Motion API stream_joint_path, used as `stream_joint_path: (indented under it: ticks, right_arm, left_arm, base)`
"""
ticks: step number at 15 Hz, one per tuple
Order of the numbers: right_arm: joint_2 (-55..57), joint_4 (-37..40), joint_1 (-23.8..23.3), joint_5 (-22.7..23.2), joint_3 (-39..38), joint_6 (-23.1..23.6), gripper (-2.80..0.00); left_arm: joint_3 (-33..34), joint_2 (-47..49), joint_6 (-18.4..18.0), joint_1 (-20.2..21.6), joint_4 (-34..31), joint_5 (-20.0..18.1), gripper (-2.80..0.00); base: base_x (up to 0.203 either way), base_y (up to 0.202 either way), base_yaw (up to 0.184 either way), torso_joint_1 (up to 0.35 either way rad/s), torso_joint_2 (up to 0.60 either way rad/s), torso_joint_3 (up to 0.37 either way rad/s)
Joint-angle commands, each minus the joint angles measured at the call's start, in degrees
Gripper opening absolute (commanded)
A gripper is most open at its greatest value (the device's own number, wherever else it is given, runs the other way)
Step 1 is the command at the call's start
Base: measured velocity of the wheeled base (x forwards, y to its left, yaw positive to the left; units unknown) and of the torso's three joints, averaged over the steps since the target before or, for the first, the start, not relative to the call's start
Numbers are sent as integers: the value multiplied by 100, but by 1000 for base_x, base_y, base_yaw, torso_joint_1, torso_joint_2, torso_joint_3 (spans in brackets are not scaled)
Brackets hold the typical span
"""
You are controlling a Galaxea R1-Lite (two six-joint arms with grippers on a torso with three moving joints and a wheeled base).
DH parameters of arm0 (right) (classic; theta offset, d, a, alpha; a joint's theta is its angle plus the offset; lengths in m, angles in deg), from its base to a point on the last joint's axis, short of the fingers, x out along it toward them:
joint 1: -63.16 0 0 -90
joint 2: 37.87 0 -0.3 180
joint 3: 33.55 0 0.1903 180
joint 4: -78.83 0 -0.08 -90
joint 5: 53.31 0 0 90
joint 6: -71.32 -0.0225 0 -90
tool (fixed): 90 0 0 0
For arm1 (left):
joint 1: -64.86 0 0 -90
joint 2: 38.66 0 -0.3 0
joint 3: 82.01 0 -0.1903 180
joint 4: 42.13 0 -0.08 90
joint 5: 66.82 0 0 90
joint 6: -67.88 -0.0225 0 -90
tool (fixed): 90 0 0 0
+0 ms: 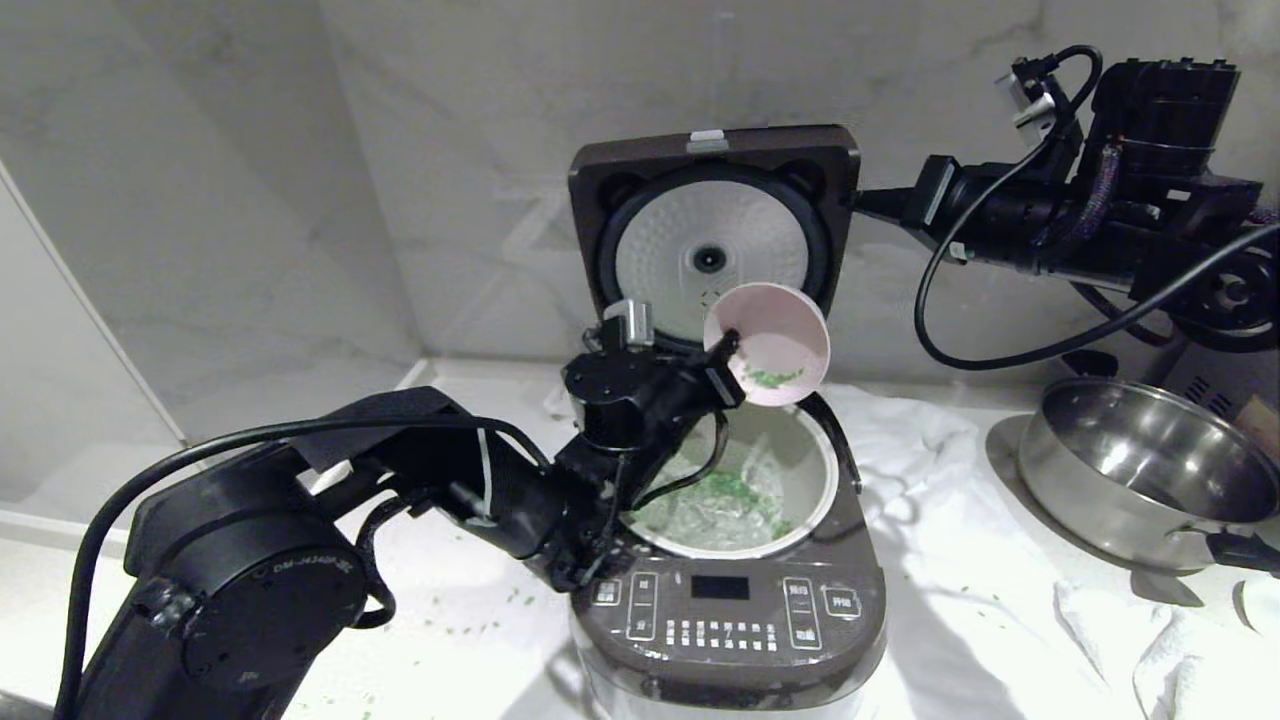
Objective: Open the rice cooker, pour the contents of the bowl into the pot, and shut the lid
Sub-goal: Pour the water from the bowl into the rice cooker, then place the bowl on the table
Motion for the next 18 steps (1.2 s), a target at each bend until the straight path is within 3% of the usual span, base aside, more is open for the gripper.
stream_joint_path:
  ticks: [1,3,7,11,16,18]
  right_arm:
    - [-5,-18,10,7,-14,-13,-280]
    - [-5,-16,10,7,-22,-13,-280]
    - [-5,-18,1,-1,-31,-13,-280]
    - [-57,-18,18,7,-163,-13,-280]
    - [-164,-255,62,-10,-373,-4,-280]
    - [-251,-261,62,-4,-485,-4,-280]
  left_arm:
    - [133,-661,-100,144,-482,-71,-280]
    - [121,-1065,-378,267,-1349,-130,-280]
    - [98,-1869,-533,385,-1986,-355,-280]
    - [33,-2564,-1169,444,-4173,-431,-280]
    - [-184,-3196,-1251,615,-6936,-420,-280]
    - [-484,-3413,-1248,801,-8359,-421,-280]
  base:
    - [0,0,0,2,25,8]
    - [0,0,0,-2,29,9]
    - [0,0,0,-15,33,22]
    - [0,0,0,-5,7,4]
    - [0,0,0,0,0,0]
    - [0,0,0,0,0,0]
